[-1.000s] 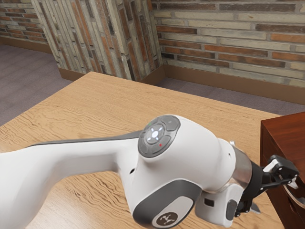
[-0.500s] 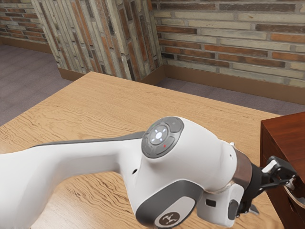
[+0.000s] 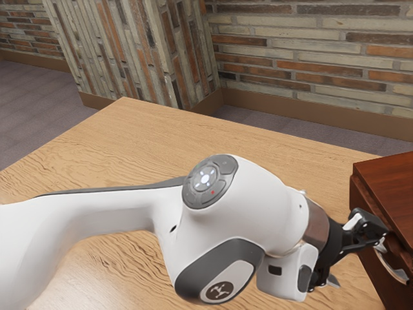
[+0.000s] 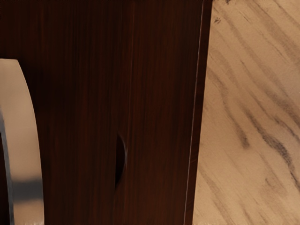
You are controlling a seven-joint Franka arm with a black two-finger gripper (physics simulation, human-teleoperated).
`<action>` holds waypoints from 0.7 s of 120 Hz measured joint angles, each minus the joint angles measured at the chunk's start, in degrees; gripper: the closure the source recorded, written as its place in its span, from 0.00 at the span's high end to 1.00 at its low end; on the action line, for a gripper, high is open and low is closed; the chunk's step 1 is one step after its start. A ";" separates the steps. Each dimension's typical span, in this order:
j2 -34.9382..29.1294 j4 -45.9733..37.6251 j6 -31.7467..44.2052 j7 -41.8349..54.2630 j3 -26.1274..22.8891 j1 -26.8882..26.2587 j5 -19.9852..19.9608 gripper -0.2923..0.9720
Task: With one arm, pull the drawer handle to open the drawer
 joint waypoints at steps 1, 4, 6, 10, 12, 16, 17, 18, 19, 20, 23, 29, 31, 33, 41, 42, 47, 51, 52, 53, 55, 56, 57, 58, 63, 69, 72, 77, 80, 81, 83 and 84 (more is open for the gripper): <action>-0.16 -0.08 -0.01 0.00 -0.01 0.00 0.00 0.75; -0.58 -0.29 -0.03 -0.01 -0.02 0.00 0.05 0.74; -0.90 -0.45 -0.05 -0.02 -0.02 0.00 0.06 0.74; -1.49 -0.82 -0.09 -0.03 -0.02 0.10 0.10 0.74; -1.77 -1.03 -0.12 -0.04 -0.02 0.13 0.16 0.73; -2.24 -1.48 -0.16 -0.05 -0.02 0.18 0.22 0.73; -2.33 -1.59 -0.16 -0.05 -0.02 0.20 0.22 0.73; -2.40 -1.68 -0.17 -0.05 -0.03 0.21 0.22 0.73; -2.48 -1.77 -0.18 -0.05 -0.03 0.21 0.21 0.74; -2.54 -1.85 -0.18 -0.05 -0.03 0.22 0.21 0.74; -2.69 -2.15 -0.15 -0.06 -0.04 0.25 0.18 0.76; -2.81 -2.48 -0.06 -0.08 -0.10 0.32 0.15 0.77; -2.83 -2.59 -0.03 -0.09 -0.11 0.33 0.13 0.78; -2.90 -2.76 0.03 -0.09 -0.13 0.34 0.10 0.78; -3.90 -4.51 0.80 -0.11 -0.16 0.46 -0.11 0.78; -4.04 -4.71 0.90 -0.11 -0.16 0.48 -0.13 0.78; -4.81 -5.58 1.35 -0.12 -0.15 0.60 -0.10 0.79; -5.32 -6.12 1.63 -0.13 -0.14 0.68 0.03 0.81; -5.44 -6.22 1.69 -0.13 -0.13 0.69 0.08 0.81; -5.54 -6.33 1.73 -0.13 -0.13 0.70 0.13 0.81; -5.78 -6.61 1.83 -0.14 -0.12 0.72 0.22 0.80; -5.90 -6.74 1.88 -0.14 -0.12 0.73 0.26 0.79; -6.03 -6.87 1.92 -0.14 -0.12 0.73 0.29 0.79; -6.15 -6.99 1.97 -0.14 -0.12 0.74 0.33 0.78; -6.93 -7.76 2.14 -0.15 -0.16 0.86 0.47 0.77; -7.92 -8.81 2.31 -0.16 -0.22 1.06 0.60 0.77; -8.37 -9.28 2.38 -0.17 -0.25 1.16 0.67 0.77; -8.90 -9.90 2.50 -0.18 -0.27 1.31 0.79 0.79; -9.27 -10.21 2.54 -0.18 -0.33 1.42 0.85 0.78; -9.41 -10.37 2.56 -0.18 -0.35 1.45 0.87 0.78; -9.65 -10.63 2.59 -0.19 -0.38 1.51 0.90 0.78; -9.76 -10.74 2.61 -0.19 -0.39 1.54 0.92 0.78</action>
